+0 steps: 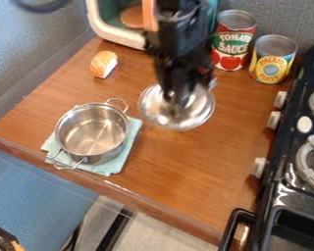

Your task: Opens the silver pot

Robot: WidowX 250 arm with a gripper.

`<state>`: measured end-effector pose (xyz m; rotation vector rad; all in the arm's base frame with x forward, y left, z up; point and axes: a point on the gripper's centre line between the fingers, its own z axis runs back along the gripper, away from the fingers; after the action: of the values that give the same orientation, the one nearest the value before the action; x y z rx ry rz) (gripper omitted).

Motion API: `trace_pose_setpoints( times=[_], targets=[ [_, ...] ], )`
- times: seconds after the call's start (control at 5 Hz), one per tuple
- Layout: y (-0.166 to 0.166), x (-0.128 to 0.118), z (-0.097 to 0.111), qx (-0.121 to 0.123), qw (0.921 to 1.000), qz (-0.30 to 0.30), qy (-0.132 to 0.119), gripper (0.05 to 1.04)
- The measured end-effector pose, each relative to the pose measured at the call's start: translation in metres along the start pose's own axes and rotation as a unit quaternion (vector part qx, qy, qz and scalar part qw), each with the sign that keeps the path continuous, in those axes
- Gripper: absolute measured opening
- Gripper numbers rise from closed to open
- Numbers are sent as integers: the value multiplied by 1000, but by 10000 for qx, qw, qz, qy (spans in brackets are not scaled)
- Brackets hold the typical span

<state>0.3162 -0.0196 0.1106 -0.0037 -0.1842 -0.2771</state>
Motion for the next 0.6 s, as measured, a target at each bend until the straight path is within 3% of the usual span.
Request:
trace_pose_setpoints(
  times=[0.2,0.6],
  targets=[
    [-2,33,-10,-23,9999,126,14,282],
    [-6,80,-51,147,9994,206,216,282]
  ],
)
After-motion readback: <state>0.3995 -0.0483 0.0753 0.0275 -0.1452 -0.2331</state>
